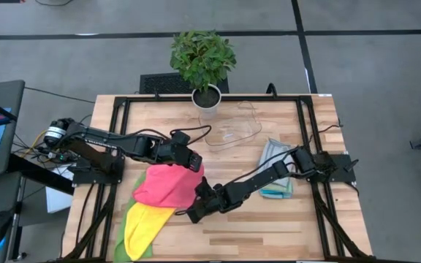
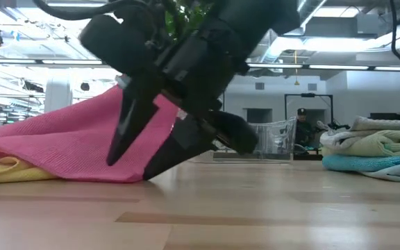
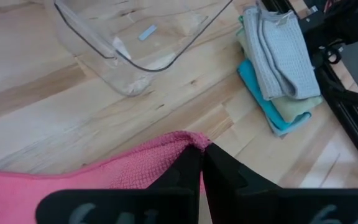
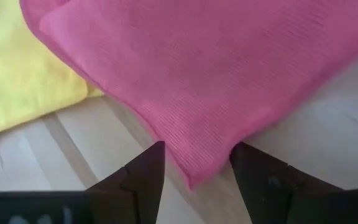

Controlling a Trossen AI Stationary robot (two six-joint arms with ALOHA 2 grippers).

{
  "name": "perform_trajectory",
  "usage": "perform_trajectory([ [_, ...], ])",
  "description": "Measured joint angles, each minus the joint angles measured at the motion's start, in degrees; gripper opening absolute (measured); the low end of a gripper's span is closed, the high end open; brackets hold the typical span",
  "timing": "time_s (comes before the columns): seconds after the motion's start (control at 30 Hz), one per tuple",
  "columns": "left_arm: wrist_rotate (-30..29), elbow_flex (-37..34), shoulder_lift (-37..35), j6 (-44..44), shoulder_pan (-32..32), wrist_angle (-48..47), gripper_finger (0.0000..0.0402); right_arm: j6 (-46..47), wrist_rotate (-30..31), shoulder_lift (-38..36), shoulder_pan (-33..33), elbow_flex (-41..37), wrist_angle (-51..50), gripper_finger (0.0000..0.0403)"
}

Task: Fold microfiber towels
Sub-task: Fold the pink microfiber cloth

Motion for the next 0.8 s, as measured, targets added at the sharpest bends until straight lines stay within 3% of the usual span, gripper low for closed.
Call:
perform_trajectory([
  [0.23,0.2,0.0,0.0,-0.3,0.3,0.1,0.0001,-1.4,-2.5,3.6,-0.6,5.6,-5.0,0.0176],
  [0.5,0.3,0.0,0.0,-0.3,0.3,0.3,0.0001,-7.3,-2.7,2.5,-0.2,5.7,-9.0,0.0017],
  [0.63,2.7,1.0,0.0,-0.3,0.3,0.5,0.0001,-8.8,-2.0,-2.3,1.5,4.9,-20.1,0.0013],
  [0.8,4.8,6.7,0.0,3.6,0.2,-1.3,0.0001,-7.1,7.1,-15.8,6.2,5.4,-37.1,0.0008],
])
